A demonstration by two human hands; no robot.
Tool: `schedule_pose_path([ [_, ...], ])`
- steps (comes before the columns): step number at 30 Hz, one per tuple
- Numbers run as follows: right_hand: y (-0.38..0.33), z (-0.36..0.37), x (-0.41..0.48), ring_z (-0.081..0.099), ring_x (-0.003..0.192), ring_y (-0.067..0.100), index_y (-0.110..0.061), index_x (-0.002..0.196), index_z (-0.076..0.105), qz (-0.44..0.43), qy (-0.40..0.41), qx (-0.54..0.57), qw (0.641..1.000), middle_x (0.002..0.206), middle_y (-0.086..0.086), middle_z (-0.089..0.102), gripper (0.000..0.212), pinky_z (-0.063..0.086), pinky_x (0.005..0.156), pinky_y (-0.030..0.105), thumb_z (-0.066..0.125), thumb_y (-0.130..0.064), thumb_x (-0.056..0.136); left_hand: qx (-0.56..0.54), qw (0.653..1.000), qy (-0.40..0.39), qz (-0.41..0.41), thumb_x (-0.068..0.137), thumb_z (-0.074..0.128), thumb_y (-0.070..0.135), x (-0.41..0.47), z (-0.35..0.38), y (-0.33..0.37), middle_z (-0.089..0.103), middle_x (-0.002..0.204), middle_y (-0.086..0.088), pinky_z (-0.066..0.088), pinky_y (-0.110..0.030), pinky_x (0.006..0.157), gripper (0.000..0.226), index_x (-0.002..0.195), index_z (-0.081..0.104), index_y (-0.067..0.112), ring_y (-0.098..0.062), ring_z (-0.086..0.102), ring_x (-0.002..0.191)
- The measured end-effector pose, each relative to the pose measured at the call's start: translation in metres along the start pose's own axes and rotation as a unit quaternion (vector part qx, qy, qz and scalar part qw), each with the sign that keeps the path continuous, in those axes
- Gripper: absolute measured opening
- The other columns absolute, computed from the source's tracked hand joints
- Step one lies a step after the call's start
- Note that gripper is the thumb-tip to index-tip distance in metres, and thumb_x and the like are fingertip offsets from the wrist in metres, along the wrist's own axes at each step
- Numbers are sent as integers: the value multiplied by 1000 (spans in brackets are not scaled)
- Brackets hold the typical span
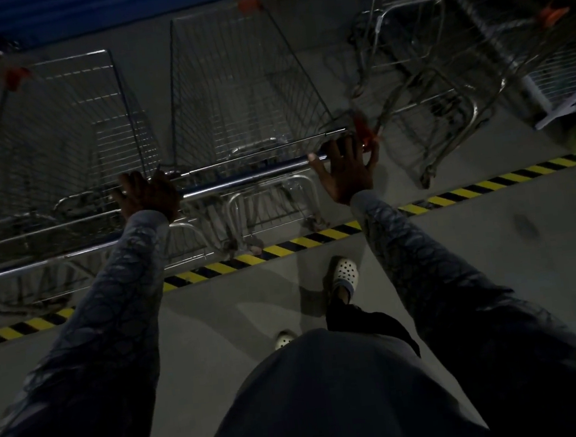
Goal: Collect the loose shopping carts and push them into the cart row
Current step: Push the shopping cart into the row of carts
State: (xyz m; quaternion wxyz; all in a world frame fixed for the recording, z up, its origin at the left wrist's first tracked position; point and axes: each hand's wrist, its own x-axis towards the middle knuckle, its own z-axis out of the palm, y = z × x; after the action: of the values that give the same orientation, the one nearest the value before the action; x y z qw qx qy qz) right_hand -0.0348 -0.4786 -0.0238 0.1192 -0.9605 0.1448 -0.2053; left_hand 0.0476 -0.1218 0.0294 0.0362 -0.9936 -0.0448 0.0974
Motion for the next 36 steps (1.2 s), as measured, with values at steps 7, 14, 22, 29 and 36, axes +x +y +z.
schedule_pose_path([
  [7, 12, 3, -1, 53, 123, 29, -25, 114, 65, -52, 45, 1, 998, 120, 6, 61, 40, 21, 111, 55, 47, -57, 99, -14, 999, 40, -4, 95, 48, 39, -16, 12, 3, 50, 135, -27, 24, -63, 109, 45, 126, 58, 7, -46, 30, 137],
  [14, 14, 9, -3, 49, 129, 29, -22, 119, 61, -48, 43, -38, 997, 125, 9, 58, 45, 21, 114, 58, 39, -58, 102, -41, 994, 96, -11, 90, 19, 45, -22, 24, -1, 58, 136, -20, 11, -58, 111, 70, 151, 42, 20, -46, 29, 138],
  [22, 17, 2, -1, 50, 124, 25, -30, 112, 63, -54, 57, -18, 997, 117, 0, 57, 37, 21, 114, 56, 40, -57, 101, -36, 987, 155, 24, 92, 29, 37, -33, 25, 1, 59, 124, -33, 17, -54, 108, 64, 146, 48, 11, -49, 38, 129],
  [29, 21, 9, 0, 54, 115, 29, -23, 107, 68, -69, 109, -21, 991, 110, 6, 61, 39, 21, 115, 57, 47, -56, 101, -38, 991, 125, -23, 89, 28, 39, -36, 20, 14, 59, 124, -28, 8, -56, 113, 60, 130, 60, 8, -43, 38, 134],
  [36, 26, 23, 20, 54, 114, 30, -19, 106, 60, -69, 153, -47, 985, 110, 11, 63, 37, 30, 112, 61, 50, -54, 100, 27, 997, 4, -69, 96, 34, 45, -10, 4, 40, 49, 146, -17, 3, -65, 116, 56, 134, 57, 11, -39, 26, 145],
])
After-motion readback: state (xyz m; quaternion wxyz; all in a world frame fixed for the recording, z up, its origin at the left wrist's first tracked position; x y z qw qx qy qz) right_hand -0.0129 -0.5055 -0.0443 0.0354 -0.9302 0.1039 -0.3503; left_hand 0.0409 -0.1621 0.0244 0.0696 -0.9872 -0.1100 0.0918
